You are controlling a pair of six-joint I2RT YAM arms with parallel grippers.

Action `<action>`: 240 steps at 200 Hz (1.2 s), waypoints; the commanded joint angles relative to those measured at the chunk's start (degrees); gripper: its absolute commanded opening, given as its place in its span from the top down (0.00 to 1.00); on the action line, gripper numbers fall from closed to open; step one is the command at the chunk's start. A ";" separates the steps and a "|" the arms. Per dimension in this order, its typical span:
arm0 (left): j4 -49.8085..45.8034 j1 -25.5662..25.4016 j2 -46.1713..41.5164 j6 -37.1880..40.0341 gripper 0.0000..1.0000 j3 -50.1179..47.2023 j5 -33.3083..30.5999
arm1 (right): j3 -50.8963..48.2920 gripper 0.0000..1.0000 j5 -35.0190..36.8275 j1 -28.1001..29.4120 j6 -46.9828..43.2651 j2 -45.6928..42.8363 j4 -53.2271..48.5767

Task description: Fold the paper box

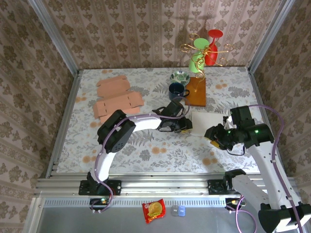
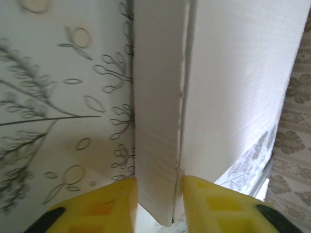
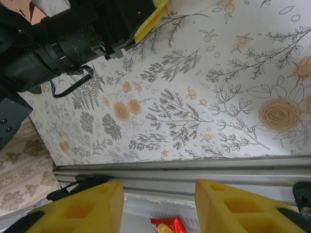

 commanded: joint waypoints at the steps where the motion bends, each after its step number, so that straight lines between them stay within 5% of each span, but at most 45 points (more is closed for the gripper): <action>1: -6.90 2.82 -11.39 4.89 0.65 -2.45 -6.60 | 2.52 0.55 2.87 -0.28 2.82 -1.80 4.16; 46: -19.18 14.74 -32.24 15.92 0.53 -12.04 -19.55 | 1.00 0.56 4.88 1.98 8.22 1.32 13.77; 92: -29.82 45.03 -33.04 22.59 0.63 -15.62 -6.76 | 2.76 0.57 10.32 15.59 12.49 10.75 24.77; 120: -32.01 54.73 -25.95 25.47 0.64 -11.92 -4.26 | 5.95 0.57 9.90 19.68 12.40 17.63 28.01; 166: -25.64 59.08 -18.48 21.32 0.62 -9.30 -2.46 | 8.99 0.57 7.78 20.68 11.45 23.85 29.11; 240: -17.73 52.53 -6.81 17.65 0.65 -7.19 -0.46 | 8.38 0.56 6.97 20.64 11.19 25.56 28.70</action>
